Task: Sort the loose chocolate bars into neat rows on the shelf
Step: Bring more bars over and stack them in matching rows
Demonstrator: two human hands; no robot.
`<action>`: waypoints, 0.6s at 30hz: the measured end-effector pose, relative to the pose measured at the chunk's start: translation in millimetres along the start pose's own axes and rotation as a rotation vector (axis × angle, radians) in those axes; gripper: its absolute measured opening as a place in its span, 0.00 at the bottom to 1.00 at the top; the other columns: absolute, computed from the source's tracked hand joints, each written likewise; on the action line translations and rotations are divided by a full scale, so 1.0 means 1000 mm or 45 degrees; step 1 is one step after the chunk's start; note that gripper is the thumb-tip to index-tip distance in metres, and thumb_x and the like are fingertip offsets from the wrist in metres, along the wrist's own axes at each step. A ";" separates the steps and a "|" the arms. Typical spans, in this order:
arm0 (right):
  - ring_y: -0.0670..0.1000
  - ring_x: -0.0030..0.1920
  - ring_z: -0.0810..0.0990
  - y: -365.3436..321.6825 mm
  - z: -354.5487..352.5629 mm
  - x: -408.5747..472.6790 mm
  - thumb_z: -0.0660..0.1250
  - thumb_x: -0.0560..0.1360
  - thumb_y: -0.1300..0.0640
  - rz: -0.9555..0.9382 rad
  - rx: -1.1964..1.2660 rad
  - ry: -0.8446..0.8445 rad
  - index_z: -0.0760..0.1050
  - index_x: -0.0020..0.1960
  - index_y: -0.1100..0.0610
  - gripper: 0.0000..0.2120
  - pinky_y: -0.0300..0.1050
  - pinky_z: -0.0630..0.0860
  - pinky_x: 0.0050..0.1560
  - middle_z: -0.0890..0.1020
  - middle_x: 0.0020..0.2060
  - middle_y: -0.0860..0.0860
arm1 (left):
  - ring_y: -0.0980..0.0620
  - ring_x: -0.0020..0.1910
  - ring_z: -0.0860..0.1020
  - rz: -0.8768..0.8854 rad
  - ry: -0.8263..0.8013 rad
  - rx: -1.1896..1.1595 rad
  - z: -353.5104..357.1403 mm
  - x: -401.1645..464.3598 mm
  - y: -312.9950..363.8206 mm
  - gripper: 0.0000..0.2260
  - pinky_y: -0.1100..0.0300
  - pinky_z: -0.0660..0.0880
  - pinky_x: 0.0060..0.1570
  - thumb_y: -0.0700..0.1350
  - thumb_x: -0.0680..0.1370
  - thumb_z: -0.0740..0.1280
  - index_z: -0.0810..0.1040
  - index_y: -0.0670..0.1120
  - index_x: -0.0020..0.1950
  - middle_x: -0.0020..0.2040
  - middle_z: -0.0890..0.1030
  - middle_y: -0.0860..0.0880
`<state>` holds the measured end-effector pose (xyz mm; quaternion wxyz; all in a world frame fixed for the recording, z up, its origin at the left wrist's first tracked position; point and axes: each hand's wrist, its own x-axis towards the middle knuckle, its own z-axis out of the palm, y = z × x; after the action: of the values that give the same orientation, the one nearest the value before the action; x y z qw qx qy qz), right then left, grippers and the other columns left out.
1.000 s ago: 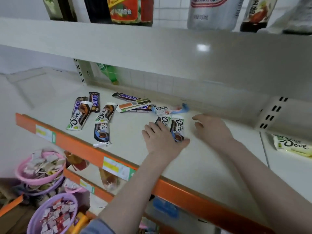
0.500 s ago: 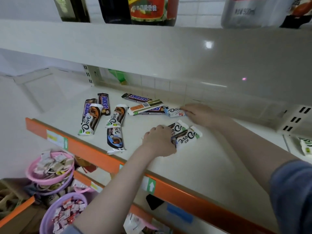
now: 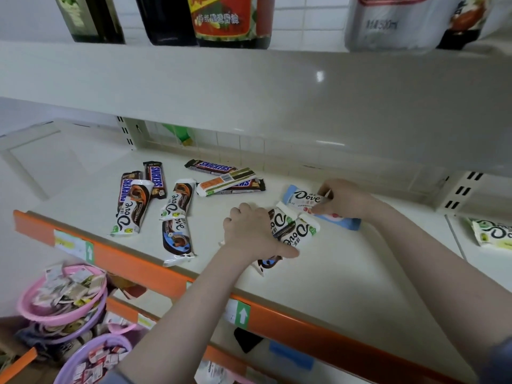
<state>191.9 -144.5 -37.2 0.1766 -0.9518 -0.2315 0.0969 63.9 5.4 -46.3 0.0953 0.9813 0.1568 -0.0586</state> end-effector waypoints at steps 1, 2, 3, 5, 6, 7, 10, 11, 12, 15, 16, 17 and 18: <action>0.51 0.33 0.74 0.002 -0.001 -0.005 0.71 0.66 0.53 0.026 0.023 0.014 0.79 0.44 0.63 0.14 0.40 0.64 0.29 0.83 0.39 0.61 | 0.44 0.58 0.68 0.005 0.041 0.025 0.000 -0.001 0.001 0.40 0.55 0.64 0.52 0.69 0.61 0.70 0.67 0.43 0.61 0.54 0.68 0.45; 0.52 0.35 0.74 0.005 -0.001 -0.011 0.72 0.66 0.54 0.051 0.045 0.040 0.77 0.45 0.63 0.14 0.39 0.65 0.29 0.83 0.40 0.59 | 0.45 0.56 0.68 0.013 0.087 0.053 -0.001 -0.002 0.002 0.40 0.55 0.63 0.50 0.69 0.60 0.70 0.67 0.43 0.60 0.52 0.67 0.46; 0.51 0.37 0.74 0.007 -0.002 -0.016 0.72 0.66 0.54 0.070 0.066 0.073 0.75 0.45 0.61 0.13 0.40 0.65 0.30 0.81 0.40 0.56 | 0.45 0.55 0.68 0.022 0.132 0.081 -0.001 -0.004 0.003 0.39 0.56 0.62 0.49 0.69 0.61 0.70 0.67 0.44 0.59 0.51 0.66 0.46; 0.51 0.39 0.73 0.011 -0.001 -0.028 0.72 0.66 0.54 0.101 0.089 0.131 0.72 0.46 0.57 0.13 0.41 0.65 0.32 0.77 0.39 0.52 | 0.45 0.54 0.69 0.038 0.201 0.117 0.000 -0.006 0.007 0.36 0.55 0.63 0.49 0.67 0.63 0.70 0.66 0.44 0.59 0.52 0.68 0.46; 0.52 0.40 0.73 0.012 -0.001 -0.034 0.72 0.66 0.54 0.112 0.090 0.148 0.72 0.47 0.57 0.14 0.43 0.65 0.32 0.76 0.38 0.51 | 0.45 0.54 0.70 0.049 0.221 0.106 0.001 -0.008 0.009 0.33 0.55 0.63 0.49 0.65 0.64 0.70 0.66 0.45 0.59 0.53 0.70 0.46; 0.52 0.40 0.73 0.013 0.000 -0.039 0.72 0.66 0.54 0.119 0.089 0.163 0.72 0.48 0.57 0.14 0.43 0.65 0.33 0.76 0.37 0.50 | 0.45 0.54 0.72 0.063 0.230 0.075 0.002 -0.010 0.011 0.31 0.55 0.64 0.49 0.62 0.66 0.70 0.65 0.45 0.59 0.53 0.71 0.47; 0.51 0.37 0.72 0.016 0.000 -0.052 0.70 0.67 0.56 0.139 0.097 0.198 0.73 0.48 0.56 0.12 0.41 0.64 0.30 0.74 0.33 0.48 | 0.46 0.50 0.74 0.118 0.253 0.013 0.006 -0.017 0.017 0.25 0.57 0.65 0.44 0.57 0.70 0.68 0.64 0.46 0.57 0.52 0.74 0.47; 0.51 0.37 0.72 0.017 0.000 -0.057 0.70 0.66 0.56 0.151 0.095 0.207 0.73 0.48 0.55 0.12 0.41 0.64 0.30 0.75 0.33 0.48 | 0.46 0.50 0.74 0.133 0.265 0.022 0.006 -0.018 0.019 0.24 0.57 0.66 0.42 0.56 0.70 0.68 0.64 0.45 0.57 0.52 0.75 0.47; 0.51 0.38 0.73 0.018 0.000 -0.061 0.70 0.66 0.57 0.170 0.094 0.213 0.73 0.48 0.54 0.12 0.41 0.65 0.30 0.76 0.36 0.49 | 0.46 0.51 0.75 0.146 0.268 0.040 0.006 -0.019 0.020 0.23 0.57 0.66 0.41 0.55 0.71 0.68 0.64 0.45 0.57 0.52 0.75 0.46; 0.51 0.41 0.75 0.022 0.002 -0.075 0.69 0.66 0.57 0.214 0.100 0.226 0.75 0.48 0.52 0.11 0.41 0.68 0.33 0.80 0.41 0.50 | 0.44 0.55 0.74 0.172 0.237 0.122 0.008 -0.021 0.023 0.23 0.57 0.68 0.44 0.52 0.71 0.68 0.64 0.43 0.60 0.55 0.74 0.45; 0.52 0.41 0.76 0.024 0.003 -0.080 0.68 0.66 0.56 0.216 0.106 0.236 0.75 0.49 0.51 0.11 0.41 0.69 0.35 0.80 0.43 0.50 | 0.44 0.56 0.74 0.172 0.231 0.149 0.009 -0.021 0.024 0.23 0.57 0.68 0.45 0.51 0.72 0.68 0.64 0.43 0.60 0.56 0.74 0.45; 0.52 0.42 0.77 0.026 0.004 -0.086 0.68 0.67 0.57 0.216 0.118 0.250 0.76 0.49 0.51 0.11 0.41 0.70 0.37 0.81 0.43 0.50 | 0.44 0.56 0.73 0.172 0.233 0.175 0.010 -0.021 0.025 0.22 0.57 0.67 0.46 0.50 0.73 0.67 0.64 0.43 0.61 0.57 0.74 0.45; 0.52 0.42 0.77 0.027 0.006 -0.092 0.67 0.67 0.57 0.217 0.136 0.261 0.77 0.50 0.51 0.11 0.42 0.71 0.38 0.81 0.43 0.50 | 0.45 0.56 0.73 0.175 0.243 0.200 0.011 -0.022 0.025 0.21 0.57 0.66 0.46 0.50 0.73 0.66 0.65 0.43 0.61 0.57 0.74 0.45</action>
<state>121.1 -208.8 -43.2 0.2411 -0.9621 -0.1251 0.0259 50.1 -27.1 -49.9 0.0067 0.9952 0.0925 0.0297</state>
